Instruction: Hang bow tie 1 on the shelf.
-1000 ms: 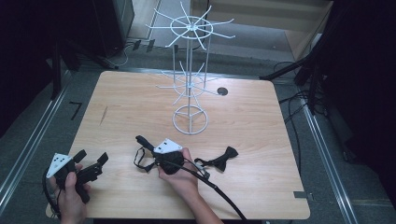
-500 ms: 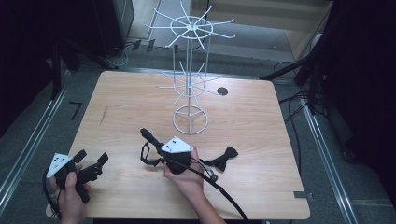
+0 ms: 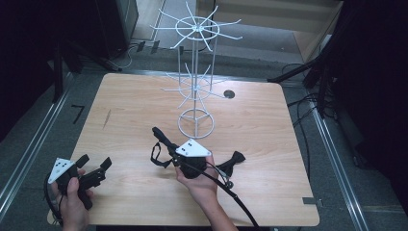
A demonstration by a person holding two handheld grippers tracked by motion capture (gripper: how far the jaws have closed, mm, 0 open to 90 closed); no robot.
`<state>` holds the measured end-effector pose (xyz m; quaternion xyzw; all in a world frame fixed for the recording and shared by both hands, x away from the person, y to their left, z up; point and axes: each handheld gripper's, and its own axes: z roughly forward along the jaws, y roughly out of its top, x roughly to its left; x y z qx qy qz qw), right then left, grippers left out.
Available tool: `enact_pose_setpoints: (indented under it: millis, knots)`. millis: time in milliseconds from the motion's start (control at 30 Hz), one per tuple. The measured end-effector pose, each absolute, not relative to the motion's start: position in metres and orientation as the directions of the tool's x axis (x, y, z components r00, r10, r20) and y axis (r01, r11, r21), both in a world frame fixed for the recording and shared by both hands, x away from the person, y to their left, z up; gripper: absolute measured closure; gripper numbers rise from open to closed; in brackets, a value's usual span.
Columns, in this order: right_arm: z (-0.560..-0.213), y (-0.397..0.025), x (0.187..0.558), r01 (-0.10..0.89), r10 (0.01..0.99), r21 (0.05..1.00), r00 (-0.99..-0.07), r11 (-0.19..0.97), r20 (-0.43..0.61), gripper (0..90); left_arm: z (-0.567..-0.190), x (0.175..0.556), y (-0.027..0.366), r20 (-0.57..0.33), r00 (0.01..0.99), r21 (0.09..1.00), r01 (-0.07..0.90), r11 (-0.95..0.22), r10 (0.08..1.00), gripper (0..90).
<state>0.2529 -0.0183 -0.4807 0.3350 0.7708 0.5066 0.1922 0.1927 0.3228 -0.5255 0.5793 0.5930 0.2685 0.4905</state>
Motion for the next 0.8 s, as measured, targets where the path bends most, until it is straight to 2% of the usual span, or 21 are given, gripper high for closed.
enact_pose_setpoints:
  millis: [800]
  knots:
    - [-0.455,-0.043,0.250,0.270,0.744,0.941,-0.667,0.202,0.031,81.8,-0.525,0.193,0.323,-0.270,0.156,0.887,0.424,0.182,0.950,8.7]
